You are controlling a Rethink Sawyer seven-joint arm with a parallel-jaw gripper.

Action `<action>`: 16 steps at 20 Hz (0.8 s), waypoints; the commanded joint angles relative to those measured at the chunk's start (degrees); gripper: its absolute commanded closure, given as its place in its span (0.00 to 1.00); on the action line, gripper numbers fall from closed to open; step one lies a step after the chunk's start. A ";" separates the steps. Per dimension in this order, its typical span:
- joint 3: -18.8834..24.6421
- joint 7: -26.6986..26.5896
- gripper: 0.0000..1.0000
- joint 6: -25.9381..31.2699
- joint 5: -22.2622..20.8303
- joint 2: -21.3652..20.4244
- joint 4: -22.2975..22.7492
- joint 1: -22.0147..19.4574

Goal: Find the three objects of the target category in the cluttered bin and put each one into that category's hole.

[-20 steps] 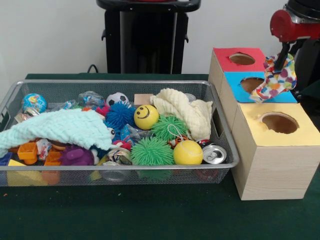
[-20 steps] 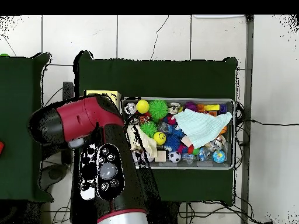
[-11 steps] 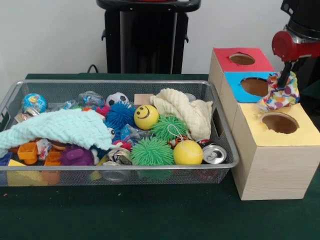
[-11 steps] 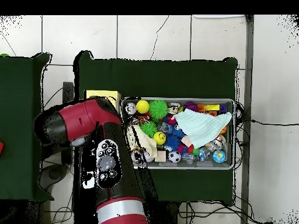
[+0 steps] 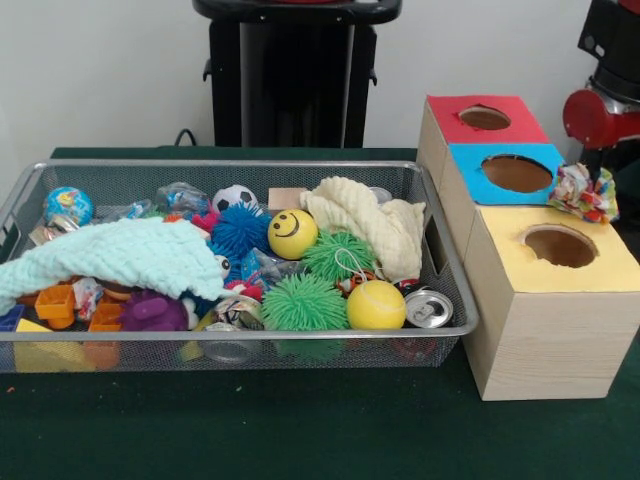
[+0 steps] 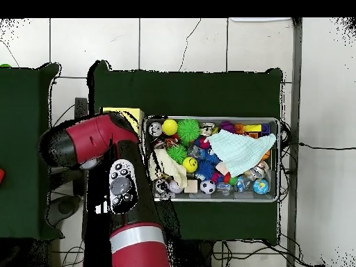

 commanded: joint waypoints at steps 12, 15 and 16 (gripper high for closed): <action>0.53 4.72 1.00 1.19 0.39 4.32 -5.79 -1.98; 0.24 3.10 1.00 1.30 -0.05 3.16 -4.53 -3.31; 0.12 2.94 1.00 1.17 -0.20 2.94 -4.11 -3.53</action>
